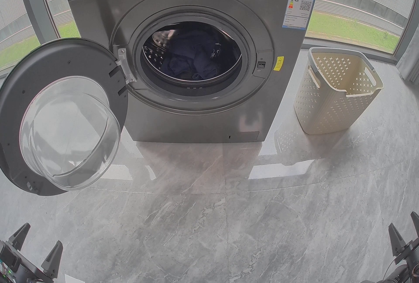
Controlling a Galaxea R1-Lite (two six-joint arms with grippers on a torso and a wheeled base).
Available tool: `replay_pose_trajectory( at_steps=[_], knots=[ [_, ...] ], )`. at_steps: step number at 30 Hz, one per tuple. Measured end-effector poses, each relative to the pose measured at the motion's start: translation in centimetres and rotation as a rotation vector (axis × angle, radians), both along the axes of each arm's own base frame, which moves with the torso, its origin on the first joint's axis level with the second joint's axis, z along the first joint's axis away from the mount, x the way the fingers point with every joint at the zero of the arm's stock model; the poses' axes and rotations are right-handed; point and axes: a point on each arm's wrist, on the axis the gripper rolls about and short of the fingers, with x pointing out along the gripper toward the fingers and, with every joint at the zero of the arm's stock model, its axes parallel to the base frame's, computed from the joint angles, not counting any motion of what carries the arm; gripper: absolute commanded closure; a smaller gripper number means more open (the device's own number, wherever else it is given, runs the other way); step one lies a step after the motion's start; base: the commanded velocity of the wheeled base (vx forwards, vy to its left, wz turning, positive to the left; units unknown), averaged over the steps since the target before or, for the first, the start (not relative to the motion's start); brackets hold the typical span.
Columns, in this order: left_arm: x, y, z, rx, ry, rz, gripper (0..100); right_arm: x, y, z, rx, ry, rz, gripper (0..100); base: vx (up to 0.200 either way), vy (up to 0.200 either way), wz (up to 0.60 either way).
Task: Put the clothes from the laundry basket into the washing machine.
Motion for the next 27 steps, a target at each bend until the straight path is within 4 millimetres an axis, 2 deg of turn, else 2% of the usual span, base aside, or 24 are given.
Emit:
replay_pose_trajectory(
  at_steps=[5,10,17,27],
  knots=[
    [-1.1,-0.1,-0.6,0.009,-0.068,0.046,0,-0.6,0.3,-0.6,-0.048,-0.017,0.053,0,0.000,0.000,0.00],
    [-1.5,0.0,-1.5,0.035,-0.028,0.097,0,-1.0,0.5,-0.8,-0.065,-0.041,0.060,0,0.000,0.000,0.00],
    [-2.0,0.1,-1.7,0.042,-0.073,0.080,0,-1.2,0.5,-1.0,-0.072,-0.057,0.004,0,0.000,0.200,0.00],
    [-2.1,0.1,-1.7,0.037,-0.092,0.075,0,-1.3,0.6,-1.0,-0.094,-0.069,0.046,0,0.000,0.200,0.00]
  ],
)
